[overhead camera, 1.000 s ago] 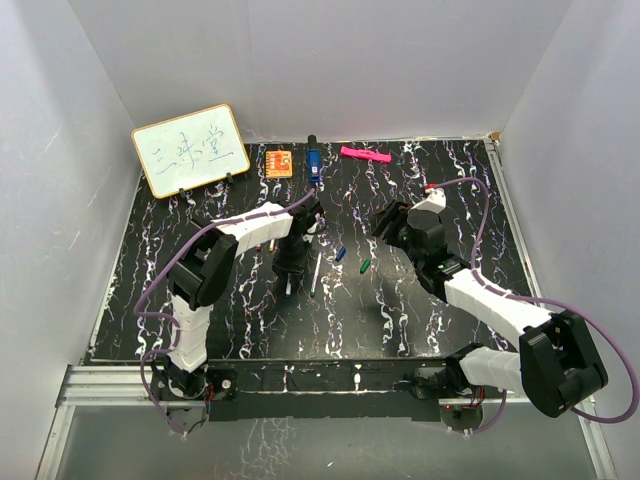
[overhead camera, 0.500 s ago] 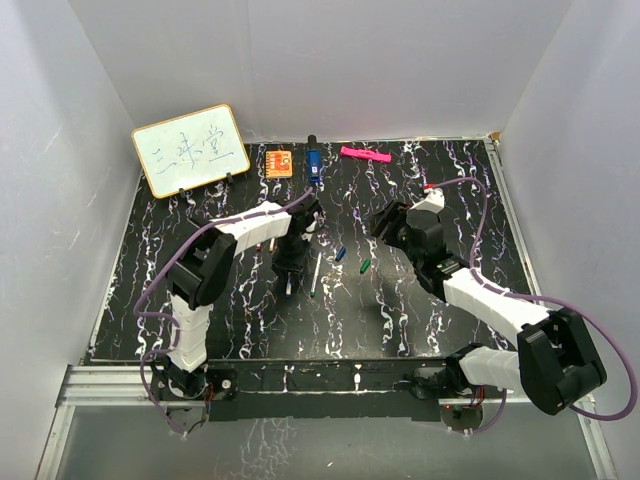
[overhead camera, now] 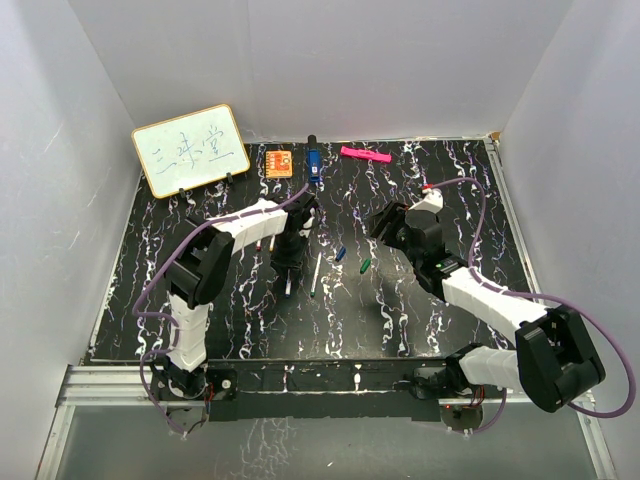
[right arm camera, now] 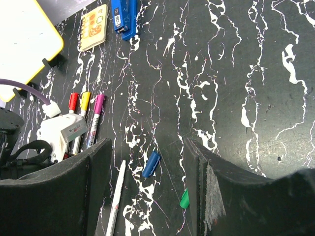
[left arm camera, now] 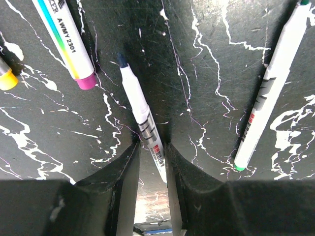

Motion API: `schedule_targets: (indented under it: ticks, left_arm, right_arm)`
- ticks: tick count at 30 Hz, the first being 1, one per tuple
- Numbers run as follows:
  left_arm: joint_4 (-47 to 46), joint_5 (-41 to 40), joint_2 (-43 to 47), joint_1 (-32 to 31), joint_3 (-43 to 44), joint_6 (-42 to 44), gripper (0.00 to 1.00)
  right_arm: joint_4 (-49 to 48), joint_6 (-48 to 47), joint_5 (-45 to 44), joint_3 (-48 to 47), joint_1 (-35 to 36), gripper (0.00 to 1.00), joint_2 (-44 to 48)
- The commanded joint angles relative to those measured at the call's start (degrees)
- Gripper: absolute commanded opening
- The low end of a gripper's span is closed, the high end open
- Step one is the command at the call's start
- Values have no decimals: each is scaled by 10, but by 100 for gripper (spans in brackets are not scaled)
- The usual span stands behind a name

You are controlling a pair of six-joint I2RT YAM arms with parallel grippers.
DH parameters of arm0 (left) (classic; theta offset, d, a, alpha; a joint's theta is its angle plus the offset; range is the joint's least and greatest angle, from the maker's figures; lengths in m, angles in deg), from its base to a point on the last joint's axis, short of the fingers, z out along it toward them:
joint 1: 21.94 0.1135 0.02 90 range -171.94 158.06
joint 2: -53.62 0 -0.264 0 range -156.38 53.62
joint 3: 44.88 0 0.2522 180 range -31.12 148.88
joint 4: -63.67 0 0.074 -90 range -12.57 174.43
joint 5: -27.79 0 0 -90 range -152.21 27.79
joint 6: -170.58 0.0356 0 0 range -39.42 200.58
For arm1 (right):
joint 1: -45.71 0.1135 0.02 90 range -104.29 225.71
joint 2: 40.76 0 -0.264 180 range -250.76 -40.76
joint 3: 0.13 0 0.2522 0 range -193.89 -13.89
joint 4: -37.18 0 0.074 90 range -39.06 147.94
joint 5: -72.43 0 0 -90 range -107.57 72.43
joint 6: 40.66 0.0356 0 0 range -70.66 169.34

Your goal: Insert the pens into the pen caps

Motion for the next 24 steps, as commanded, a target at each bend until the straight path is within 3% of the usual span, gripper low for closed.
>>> schedule_targets:
  ticks: [1, 5, 9, 18, 24]
  left_arm:
    - [-91, -16, -45, 7, -29, 9, 25]
    - [-91, -10, -51, 8, -32, 14, 18]
    - [-115, 4, -55, 7, -53, 5, 0]
    - [-154, 14, -27, 7, -115, 5, 0]
    - [-136, 15, 30, 8, -102, 12, 0]
  right_arm:
    - [-39, 5, 0, -6, 1, 57, 3]
    - [-39, 7, -1, -6, 1, 57, 4]
    - [-37, 9, -2, -8, 1, 57, 1]
    - [33, -14, -13, -39, 5, 52, -33]
    - [108, -25, -74, -96, 64, 49, -95]
